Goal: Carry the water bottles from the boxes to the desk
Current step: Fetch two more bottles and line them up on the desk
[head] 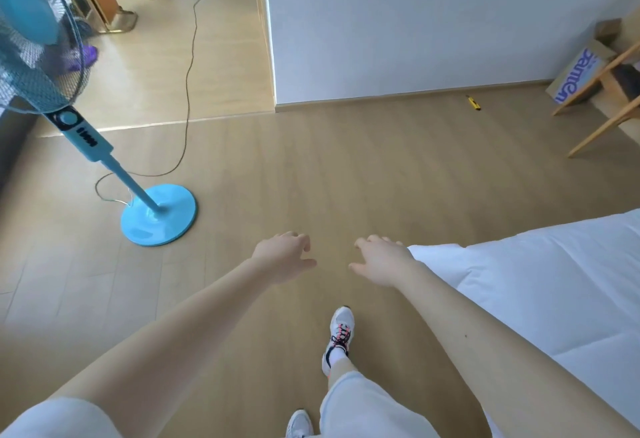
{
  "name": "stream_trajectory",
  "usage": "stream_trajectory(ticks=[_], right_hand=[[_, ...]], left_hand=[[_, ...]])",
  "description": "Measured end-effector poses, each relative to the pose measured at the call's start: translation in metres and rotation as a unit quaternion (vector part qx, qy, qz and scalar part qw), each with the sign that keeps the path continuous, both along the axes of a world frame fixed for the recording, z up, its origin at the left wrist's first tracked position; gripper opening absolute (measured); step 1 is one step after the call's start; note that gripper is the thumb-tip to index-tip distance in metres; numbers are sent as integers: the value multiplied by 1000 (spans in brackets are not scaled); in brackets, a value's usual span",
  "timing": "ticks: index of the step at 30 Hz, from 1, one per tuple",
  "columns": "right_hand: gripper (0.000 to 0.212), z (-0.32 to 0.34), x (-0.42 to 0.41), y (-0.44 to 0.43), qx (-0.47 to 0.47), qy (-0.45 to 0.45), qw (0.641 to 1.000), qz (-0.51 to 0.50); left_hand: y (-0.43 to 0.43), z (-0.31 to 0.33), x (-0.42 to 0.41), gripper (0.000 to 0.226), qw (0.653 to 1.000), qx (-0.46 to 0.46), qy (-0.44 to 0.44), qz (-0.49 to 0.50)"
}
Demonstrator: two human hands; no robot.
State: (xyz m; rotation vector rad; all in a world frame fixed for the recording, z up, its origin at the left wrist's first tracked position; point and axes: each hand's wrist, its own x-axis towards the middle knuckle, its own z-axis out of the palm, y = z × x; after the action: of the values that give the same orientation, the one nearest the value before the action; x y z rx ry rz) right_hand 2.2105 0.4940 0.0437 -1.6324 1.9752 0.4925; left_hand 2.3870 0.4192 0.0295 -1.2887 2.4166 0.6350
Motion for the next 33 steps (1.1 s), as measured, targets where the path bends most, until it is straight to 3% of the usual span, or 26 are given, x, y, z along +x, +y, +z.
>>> stream_trajectory(ticks=[14,33], right_hand=[[55,13,-162,-166,-50,-38,997,-54],[54,2,-327,-221,-39,-12,968,-248]], left_hand=[[-170,41,-168,43,995,-34,-65,-61],[-288,18,-385,43,961,-24,-45,-272]])
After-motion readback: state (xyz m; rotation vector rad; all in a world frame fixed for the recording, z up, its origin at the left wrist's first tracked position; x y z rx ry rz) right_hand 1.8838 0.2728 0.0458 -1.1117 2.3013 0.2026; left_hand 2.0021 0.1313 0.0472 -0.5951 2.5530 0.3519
